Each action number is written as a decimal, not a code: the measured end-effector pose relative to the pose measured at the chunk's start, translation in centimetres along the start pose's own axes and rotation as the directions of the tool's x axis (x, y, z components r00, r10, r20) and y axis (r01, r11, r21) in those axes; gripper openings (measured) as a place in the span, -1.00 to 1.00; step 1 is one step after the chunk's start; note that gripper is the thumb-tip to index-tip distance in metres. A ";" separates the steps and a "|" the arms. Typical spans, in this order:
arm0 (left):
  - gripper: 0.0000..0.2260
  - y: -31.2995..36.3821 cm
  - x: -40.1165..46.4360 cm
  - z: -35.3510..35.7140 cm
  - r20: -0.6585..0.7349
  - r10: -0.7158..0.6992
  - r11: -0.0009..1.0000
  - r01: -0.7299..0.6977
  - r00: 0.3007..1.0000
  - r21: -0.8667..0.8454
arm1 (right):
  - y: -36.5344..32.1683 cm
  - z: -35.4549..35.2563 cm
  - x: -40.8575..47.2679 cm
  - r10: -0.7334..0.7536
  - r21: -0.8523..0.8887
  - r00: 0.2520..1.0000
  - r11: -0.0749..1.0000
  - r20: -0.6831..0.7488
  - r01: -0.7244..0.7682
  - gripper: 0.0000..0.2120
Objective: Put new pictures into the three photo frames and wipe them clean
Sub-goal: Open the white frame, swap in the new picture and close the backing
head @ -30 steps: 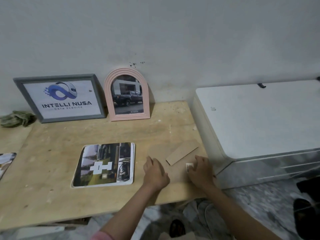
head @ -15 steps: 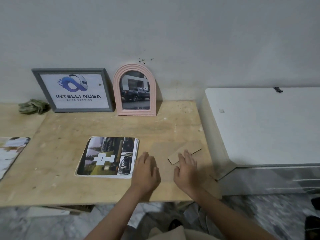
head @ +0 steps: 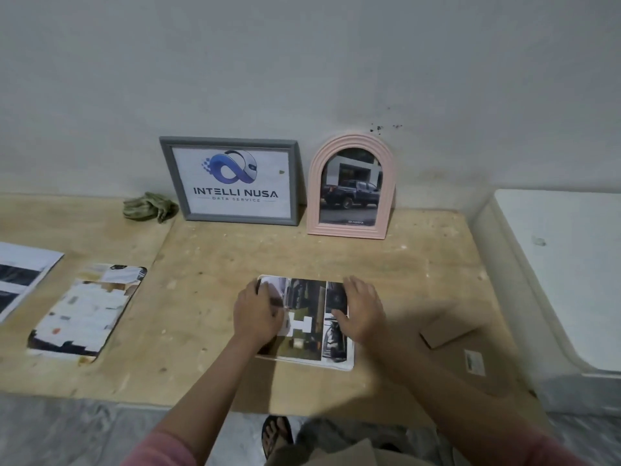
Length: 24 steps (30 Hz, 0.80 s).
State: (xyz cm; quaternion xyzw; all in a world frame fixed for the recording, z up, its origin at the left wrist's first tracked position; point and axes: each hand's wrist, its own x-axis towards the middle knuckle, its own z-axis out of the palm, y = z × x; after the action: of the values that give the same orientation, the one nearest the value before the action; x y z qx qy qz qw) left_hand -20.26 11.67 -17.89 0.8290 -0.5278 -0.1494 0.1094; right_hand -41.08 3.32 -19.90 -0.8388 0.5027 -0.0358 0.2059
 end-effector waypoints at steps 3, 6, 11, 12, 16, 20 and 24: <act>-0.34 -2.2 2.8 -0.8 0.073 0.024 1.000 -0.025 0.997 0.006 | -1.3 -0.1 2.1 0.012 -0.029 1.000 1.000 0.026 -0.012 -0.23; -0.34 -3.0 4.7 -1.3 0.170 0.094 0.994 -0.103 0.981 0.047 | -1.5 -0.5 3.2 -0.004 -0.081 1.000 0.997 0.022 0.006 -0.29; -0.41 -3.8 6.3 -1.5 0.231 0.122 0.985 -0.146 0.965 0.088 | -1.9 0.2 3.8 0.009 -0.084 1.000 0.996 -0.027 -0.011 -0.60; -0.42 -3.8 6.4 -1.5 0.228 0.126 0.985 -0.149 0.965 0.087 | -2.1 0.2 3.8 0.007 -0.105 1.000 0.994 -0.021 -0.009 -0.61; -0.40 -4.0 6.7 -1.3 0.207 0.142 0.985 -0.159 0.968 0.067 | -2.7 0.0 3.9 0.043 -0.154 0.999 0.987 -0.011 -0.044 -0.60; -0.42 -4.0 6.9 -1.3 0.186 0.149 0.986 -0.159 0.971 0.042 | -3.0 -0.5 3.9 0.081 -0.082 0.996 0.993 -0.048 -0.084 -0.57; -0.42 -4.1 6.7 -1.1 0.166 0.142 0.989 -0.148 0.976 0.021 | -3.4 -1.1 3.8 0.099 -0.001 0.993 0.995 -0.057 -0.099 -0.70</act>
State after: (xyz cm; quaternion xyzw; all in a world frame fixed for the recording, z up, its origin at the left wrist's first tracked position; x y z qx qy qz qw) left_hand -13.76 7.32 -19.18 0.7749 -0.5964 -0.1999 0.0625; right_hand -36.69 1.10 -18.20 -0.8120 0.5494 -0.0485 0.1911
